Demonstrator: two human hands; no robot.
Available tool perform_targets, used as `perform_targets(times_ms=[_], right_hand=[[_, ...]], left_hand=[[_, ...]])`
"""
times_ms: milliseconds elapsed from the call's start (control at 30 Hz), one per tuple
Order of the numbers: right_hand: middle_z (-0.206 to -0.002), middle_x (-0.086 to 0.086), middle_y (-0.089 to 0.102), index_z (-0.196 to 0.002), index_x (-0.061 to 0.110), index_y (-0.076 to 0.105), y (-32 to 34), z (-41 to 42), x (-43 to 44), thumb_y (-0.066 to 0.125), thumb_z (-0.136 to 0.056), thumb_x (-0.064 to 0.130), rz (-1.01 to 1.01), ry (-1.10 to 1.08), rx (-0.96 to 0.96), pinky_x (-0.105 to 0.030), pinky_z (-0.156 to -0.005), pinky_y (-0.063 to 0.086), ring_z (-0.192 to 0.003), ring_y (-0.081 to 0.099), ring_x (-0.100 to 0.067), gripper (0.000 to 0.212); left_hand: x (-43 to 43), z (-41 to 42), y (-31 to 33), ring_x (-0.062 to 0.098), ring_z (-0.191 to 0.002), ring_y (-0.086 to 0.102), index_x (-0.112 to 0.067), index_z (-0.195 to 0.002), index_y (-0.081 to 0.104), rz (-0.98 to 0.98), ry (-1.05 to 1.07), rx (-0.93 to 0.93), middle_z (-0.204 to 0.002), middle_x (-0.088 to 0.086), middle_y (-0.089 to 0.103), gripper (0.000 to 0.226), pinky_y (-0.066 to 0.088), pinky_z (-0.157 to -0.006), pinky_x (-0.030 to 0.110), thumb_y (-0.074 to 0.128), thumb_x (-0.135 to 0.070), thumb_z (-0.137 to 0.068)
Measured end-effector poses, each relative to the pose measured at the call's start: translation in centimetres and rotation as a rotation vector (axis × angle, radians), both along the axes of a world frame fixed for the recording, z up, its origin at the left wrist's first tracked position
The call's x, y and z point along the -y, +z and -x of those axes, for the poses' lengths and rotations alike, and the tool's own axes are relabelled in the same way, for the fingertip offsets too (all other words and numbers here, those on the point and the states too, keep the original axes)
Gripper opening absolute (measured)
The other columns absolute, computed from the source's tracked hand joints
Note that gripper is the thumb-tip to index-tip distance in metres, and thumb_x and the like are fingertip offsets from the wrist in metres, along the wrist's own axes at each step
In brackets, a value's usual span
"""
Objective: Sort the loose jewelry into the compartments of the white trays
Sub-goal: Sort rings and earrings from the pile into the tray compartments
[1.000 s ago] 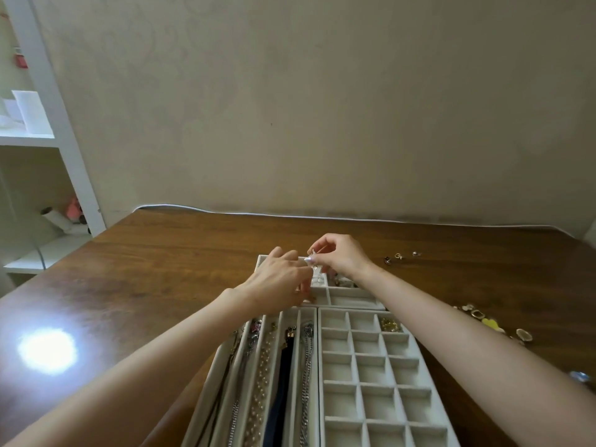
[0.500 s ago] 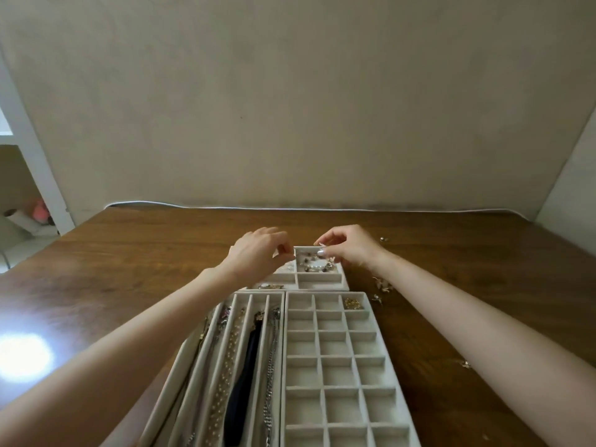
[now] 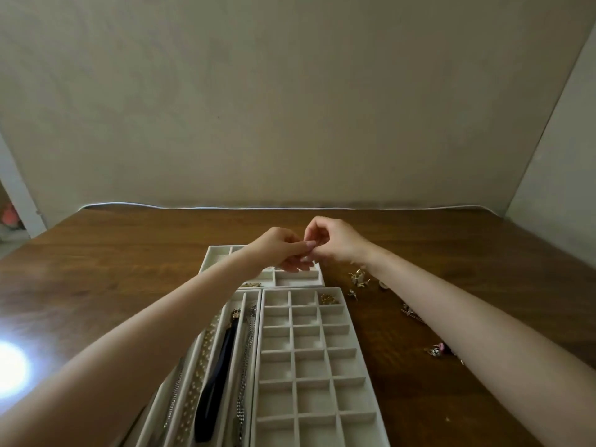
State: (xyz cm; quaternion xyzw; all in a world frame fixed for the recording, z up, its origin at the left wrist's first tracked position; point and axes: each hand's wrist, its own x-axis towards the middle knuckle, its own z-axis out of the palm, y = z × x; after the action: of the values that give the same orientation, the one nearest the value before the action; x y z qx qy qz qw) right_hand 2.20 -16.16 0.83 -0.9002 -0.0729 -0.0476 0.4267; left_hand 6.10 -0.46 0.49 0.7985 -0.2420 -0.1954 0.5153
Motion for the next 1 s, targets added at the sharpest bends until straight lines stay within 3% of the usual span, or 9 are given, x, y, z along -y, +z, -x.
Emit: perform_targets(times_ms=[167, 267, 367, 433, 500, 600, 767, 1000], right_hand=[[-0.095, -0.005, 0.065, -0.101, 0.015, 0.059, -0.1, 0.1, 0.3, 0.073, -0.078, 0.002, -0.008, 0.011, 0.03, -0.022, -0.065, 0.055, -0.084, 0.065, -0.014, 0.03], [-0.099, -0.004, 0.065, -0.106, 0.014, 0.061, -0.6, 0.1, 0.7, 0.068, -0.085, 0.01, 0.019, -0.033, 0.051, -0.027, -0.068, 0.058, -0.087, 0.066, -0.015, 0.022], [-0.096, -0.004, 0.066, -0.102, 0.014, 0.063, -1.3, -0.1, 1.1, 0.065, -0.087, 0.013, 0.039, -0.055, 0.029, -0.027, -0.067, 0.058, -0.081, 0.066, -0.015, 0.015], [-0.094, -0.005, 0.067, -0.099, 0.014, 0.064, -1.7, -0.3, 1.1, 0.064, -0.088, 0.012, 0.018, -0.074, 0.022, -0.026, -0.066, 0.057, -0.078, 0.067, -0.016, 0.011], [-0.093, -0.005, 0.067, -0.096, 0.014, 0.064, -2.1, -0.7, 0.9, 0.063, -0.088, 0.011, -0.006, -0.085, 0.024, -0.027, -0.066, 0.057, -0.079, 0.067, -0.018, 0.008], [-0.089, -0.006, 0.067, -0.093, 0.014, 0.065, -2.6, -1.3, 0.6, 0.063, -0.088, 0.01, -0.034, -0.092, 0.035, -0.027, -0.064, 0.056, -0.075, 0.066, -0.017, 0.006], [-0.086, -0.007, 0.068, -0.092, 0.012, 0.066, -3.3, -1.9, 0.7, 0.063, -0.088, 0.009, -0.078, -0.105, 0.048, -0.025, -0.061, 0.055, -0.069, 0.064, -0.014, 0.005], [-0.089, -0.012, 0.068, -0.09, 0.013, 0.066, -3.8, -2.0, 1.7, 0.061, -0.089, 0.008, -0.114, -0.143, 0.051, -0.026, -0.061, 0.054, -0.068, 0.066, -0.015, 0.007]], left_hand=[[-1.2, -1.6, -0.1, 0.011, -0.057, 0.066, -0.002, -0.086, 0.062, 0.006, 0.1, 0.062, -0.075, 0.011, 0.067, 0.005, 0.055, -0.056, 0.019, 0.065, -0.006, -0.084], [-4.3, -4.4, 0.1, 0.006, -0.047, 0.064, -0.004, -0.077, 0.057, -0.016, 0.287, 0.132, -0.073, 0.013, 0.066, 0.013, 0.048, -0.045, 0.014, 0.068, 0.002, -0.079], [-7.7, -7.0, 0.2, -0.003, -0.035, 0.054, -0.009, -0.067, 0.057, -0.286, 0.413, 0.246, -0.055, -0.001, 0.062, 0.019, 0.045, -0.041, 0.012, 0.069, 0.002, -0.078], [-8.9, -7.9, -0.1, -0.003, -0.032, 0.052, -0.007, -0.07, 0.06, -0.408, 0.446, 0.248, -0.056, 0.0, 0.059, 0.014, 0.046, -0.039, 0.013, 0.067, 0.003, -0.078], [-9.2, -8.5, -0.5, 0.005, -0.04, 0.058, -0.006, -0.072, 0.064, -0.479, 0.454, 0.275, -0.062, 0.005, 0.061, 0.011, 0.053, -0.047, 0.019, 0.068, 0.002, -0.077], [-9.2, -8.7, -1.0, 0.021, -0.073, 0.065, -0.013, -0.074, 0.069, -0.61, 0.435, 0.406, -0.075, 0.007, 0.067, 0.007, 0.052, -0.069, 0.029, 0.071, -0.007, -0.074], [-9.4, -9.1, -2.0, 0.024, -0.087, 0.064, -0.009, -0.083, 0.072, -0.599, 0.403, 0.435, -0.088, 0.009, 0.071, 0.011, 0.041, -0.066, 0.024, 0.076, -0.013, -0.073], [-9.3, -9.2, -3.0, 0.024, -0.092, 0.061, -0.015, -0.089, 0.073, -0.716, 0.488, 0.489, -0.096, 0.005, 0.067, 0.016, 0.042, -0.065, 0.028, 0.075, -0.024, -0.076]])
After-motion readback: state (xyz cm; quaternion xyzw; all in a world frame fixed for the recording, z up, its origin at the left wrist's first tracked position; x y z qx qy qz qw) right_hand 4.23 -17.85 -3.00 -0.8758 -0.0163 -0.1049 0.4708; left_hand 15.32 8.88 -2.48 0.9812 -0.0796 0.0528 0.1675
